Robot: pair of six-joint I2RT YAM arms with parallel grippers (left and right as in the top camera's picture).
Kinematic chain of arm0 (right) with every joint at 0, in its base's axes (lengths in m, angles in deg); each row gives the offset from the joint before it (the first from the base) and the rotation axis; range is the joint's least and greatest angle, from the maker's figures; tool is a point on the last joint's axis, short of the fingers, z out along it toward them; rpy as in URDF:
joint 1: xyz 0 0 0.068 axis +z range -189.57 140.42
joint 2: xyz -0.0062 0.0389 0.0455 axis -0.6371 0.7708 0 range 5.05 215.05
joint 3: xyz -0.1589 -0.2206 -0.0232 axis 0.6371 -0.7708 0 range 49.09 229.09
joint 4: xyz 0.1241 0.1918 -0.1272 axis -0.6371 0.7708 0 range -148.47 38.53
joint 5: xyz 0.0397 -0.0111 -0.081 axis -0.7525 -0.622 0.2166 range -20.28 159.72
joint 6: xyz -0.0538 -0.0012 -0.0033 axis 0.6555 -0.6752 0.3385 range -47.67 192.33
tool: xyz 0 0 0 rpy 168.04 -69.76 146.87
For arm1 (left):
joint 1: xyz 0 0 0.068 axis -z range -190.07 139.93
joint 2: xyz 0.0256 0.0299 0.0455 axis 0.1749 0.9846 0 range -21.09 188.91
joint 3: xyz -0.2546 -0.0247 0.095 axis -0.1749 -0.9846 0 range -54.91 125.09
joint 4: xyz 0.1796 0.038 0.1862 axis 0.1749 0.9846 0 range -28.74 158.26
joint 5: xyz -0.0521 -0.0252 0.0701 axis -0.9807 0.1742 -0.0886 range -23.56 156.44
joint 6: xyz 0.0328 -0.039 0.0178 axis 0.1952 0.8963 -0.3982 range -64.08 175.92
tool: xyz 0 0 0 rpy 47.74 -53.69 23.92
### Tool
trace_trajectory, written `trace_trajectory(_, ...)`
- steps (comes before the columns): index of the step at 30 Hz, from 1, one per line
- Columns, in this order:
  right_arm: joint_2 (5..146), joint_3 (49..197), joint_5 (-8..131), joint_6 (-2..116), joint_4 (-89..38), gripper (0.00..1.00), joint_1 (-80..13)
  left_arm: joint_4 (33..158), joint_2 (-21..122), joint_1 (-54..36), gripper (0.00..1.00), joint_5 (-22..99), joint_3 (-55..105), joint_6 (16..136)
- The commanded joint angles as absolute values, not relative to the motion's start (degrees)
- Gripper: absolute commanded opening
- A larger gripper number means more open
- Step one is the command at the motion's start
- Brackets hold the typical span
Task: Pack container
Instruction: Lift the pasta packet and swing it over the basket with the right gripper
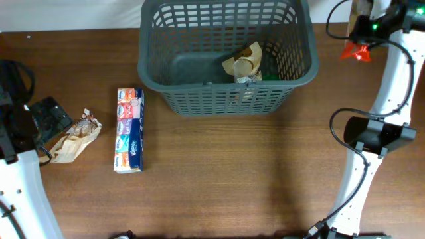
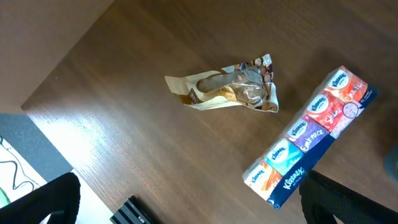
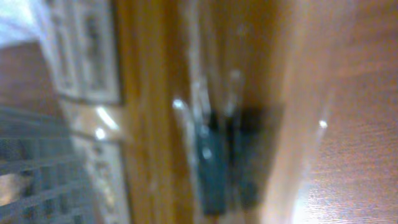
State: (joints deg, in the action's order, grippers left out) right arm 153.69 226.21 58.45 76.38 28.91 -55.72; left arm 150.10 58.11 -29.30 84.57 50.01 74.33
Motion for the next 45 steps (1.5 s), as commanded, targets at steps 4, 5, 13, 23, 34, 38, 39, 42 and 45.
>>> trace_trajectory(4, 140.2, 229.1, 52.1, 74.8, 25.8, 0.04, -52.0, 149.6, 58.3, -29.7, 0.99, 84.2, 50.2, 74.9)
trace_trajectory(5, 139.3, 229.1, 51.8, 74.8, 25.5, 0.04, -51.2, 149.6, 58.3, -29.7, 0.99, 84.2, 50.2, 74.9)
trace_trajectory(13, 133.6, 229.1, 50.4, 74.8, 18.0, 0.04, -41.3, 149.7, 58.3, -29.7, 0.99, 84.2, 50.2, 74.9)
trace_trajectory(23, 132.9, 227.8, 50.4, 97.5, 20.1, 0.04, -26.7, 151.4, 58.3, -29.7, 0.99, 84.2, 50.2, 74.9)
trace_trajectory(34, 132.9, 212.6, 51.5, 112.6, 21.4, 0.04, -26.7, 151.4, 58.3, -29.7, 0.99, 84.2, 50.2, 74.9)
trace_trajectory(38, 132.9, 204.0, 51.5, 117.4, 15.8, 0.04, -26.9, 151.4, 58.3, -29.7, 0.99, 84.2, 50.2, 74.9)
trace_trajectory(39, 132.9, 201.8, 51.5, 118.3, 13.9, 0.04, -26.9, 151.4, 58.3, -29.7, 0.99, 84.2, 50.2, 74.9)
trace_trajectory(42, 132.9, 195.4, 51.5, 118.7, 8.2, 0.04, -26.9, 151.8, 58.3, -29.7, 0.99, 84.2, 50.2, 74.9)
trace_trajectory(45, 132.9, 191.7, 51.5, 118.6, 5.5, 0.04, -26.9, 152.3, 58.3, -29.7, 0.99, 84.2, 50.2, 74.9)
